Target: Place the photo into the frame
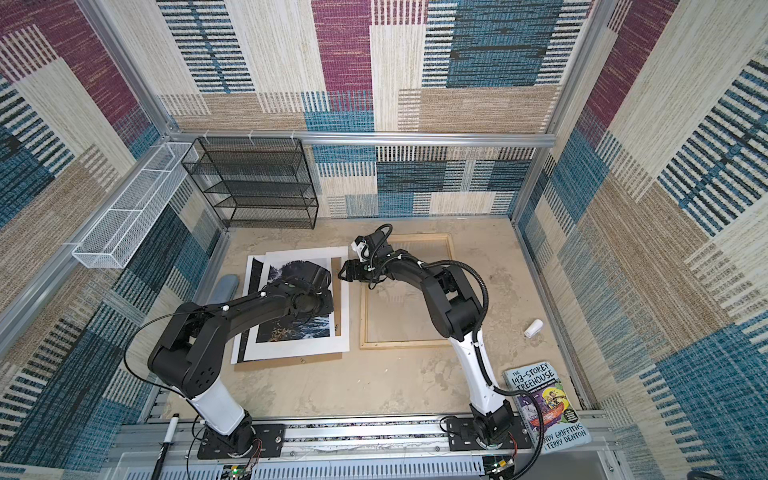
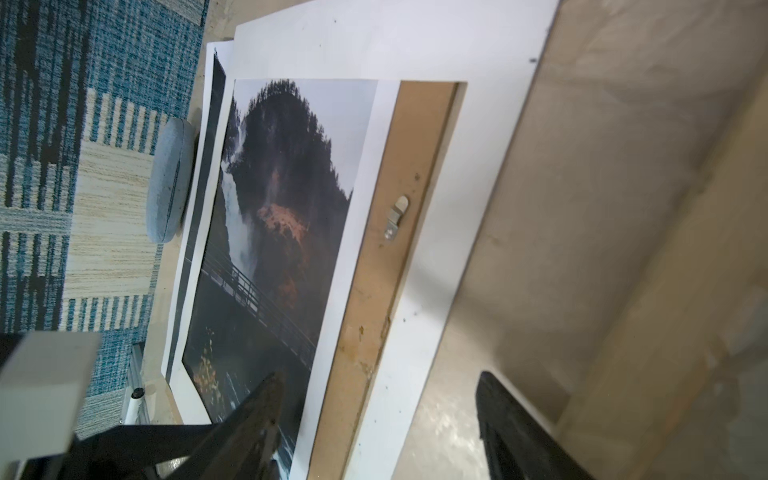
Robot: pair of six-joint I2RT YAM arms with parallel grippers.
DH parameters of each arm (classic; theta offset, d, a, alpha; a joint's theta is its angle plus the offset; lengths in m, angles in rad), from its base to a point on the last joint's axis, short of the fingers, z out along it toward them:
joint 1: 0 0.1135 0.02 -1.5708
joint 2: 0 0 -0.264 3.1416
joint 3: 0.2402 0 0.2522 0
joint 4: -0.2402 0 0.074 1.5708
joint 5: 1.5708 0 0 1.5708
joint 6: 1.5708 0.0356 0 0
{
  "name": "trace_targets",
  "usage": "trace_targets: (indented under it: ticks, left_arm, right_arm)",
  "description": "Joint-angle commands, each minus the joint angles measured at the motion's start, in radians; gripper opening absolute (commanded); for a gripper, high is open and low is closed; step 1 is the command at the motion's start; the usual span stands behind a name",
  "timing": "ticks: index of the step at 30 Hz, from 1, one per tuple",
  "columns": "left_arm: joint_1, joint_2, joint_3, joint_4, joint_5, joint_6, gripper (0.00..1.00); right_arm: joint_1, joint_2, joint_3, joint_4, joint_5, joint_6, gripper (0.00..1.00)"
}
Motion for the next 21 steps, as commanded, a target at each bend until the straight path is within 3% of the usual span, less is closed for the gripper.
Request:
trace_targets:
  ticks: [1,11,21]
  left_arm:
    - [-0.017,-0.040,-0.019,-0.010,0.002,0.012,0.32]
    - [-0.116,-0.147,-0.144,-0.057,-0.012,-0.072,0.32]
    - [-0.149,-0.277,-0.292,-0.090,-0.032,-0.140,0.32]
  right_arm:
    - [0.002,-0.038,-0.071,-0.077,0.021,-0.012,0.75]
    - [0.025,-0.196,-0.268,-0.038,-0.013,-0.010,0.75]
    - [0.081,-0.392,-0.507,0.082,-0.071,0.124,0.76]
